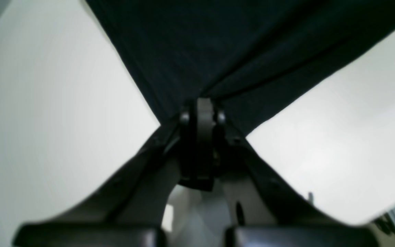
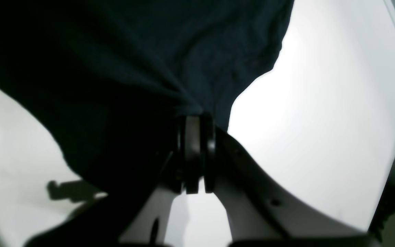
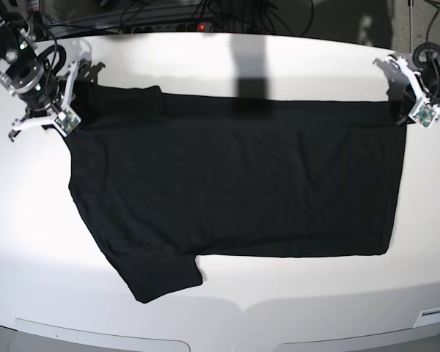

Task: Fold the T-shirt properly
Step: 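Fold the held shoulder edge over onto the shirt body with both grippers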

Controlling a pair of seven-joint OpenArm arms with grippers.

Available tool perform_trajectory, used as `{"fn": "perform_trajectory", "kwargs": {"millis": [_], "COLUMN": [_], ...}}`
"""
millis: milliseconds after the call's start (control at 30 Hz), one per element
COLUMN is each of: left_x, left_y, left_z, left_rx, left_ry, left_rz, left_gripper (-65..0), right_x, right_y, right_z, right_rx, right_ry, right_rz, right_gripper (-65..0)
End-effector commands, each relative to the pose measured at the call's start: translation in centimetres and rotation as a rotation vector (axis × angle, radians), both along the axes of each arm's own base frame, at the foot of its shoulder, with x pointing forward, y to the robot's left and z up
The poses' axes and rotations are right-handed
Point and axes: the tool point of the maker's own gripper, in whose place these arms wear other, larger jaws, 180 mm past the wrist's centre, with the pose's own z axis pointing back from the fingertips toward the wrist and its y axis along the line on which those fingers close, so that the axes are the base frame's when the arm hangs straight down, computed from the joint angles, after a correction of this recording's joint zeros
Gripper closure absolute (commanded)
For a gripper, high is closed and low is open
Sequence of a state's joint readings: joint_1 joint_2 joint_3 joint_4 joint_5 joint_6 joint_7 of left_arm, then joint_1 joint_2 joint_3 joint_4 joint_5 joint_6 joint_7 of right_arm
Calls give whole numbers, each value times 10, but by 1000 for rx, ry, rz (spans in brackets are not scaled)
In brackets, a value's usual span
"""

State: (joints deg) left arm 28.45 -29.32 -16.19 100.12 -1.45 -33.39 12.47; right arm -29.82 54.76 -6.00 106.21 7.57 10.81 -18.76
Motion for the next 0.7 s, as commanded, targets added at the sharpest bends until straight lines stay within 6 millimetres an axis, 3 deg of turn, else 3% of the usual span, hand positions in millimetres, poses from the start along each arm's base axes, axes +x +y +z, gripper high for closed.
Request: {"fn": "perform_trajectory", "kwargs": {"millis": [0, 167, 467, 667], "left_x": [11, 31, 53, 63], "left_y": [2, -5, 22, 29], "left_z": [11, 10, -22, -29], "left_rx": [-4, -35, -49, -68], "left_ry": [-44, -76, -22, -20], "left_rz": [14, 68, 168, 196], "left_gripper": [0, 0, 0, 0], "right_x": [13, 28, 53, 70], "right_y": [-4, -11, -9, -10], "right_z": [10, -1, -30, -41], "right_rx": [-10, -3, -8, -34], "right_ry": [-41, -37, -11, 6], "right_rz": [5, -20, -29, -17], "right_gripper": [0, 0, 0, 0]}}
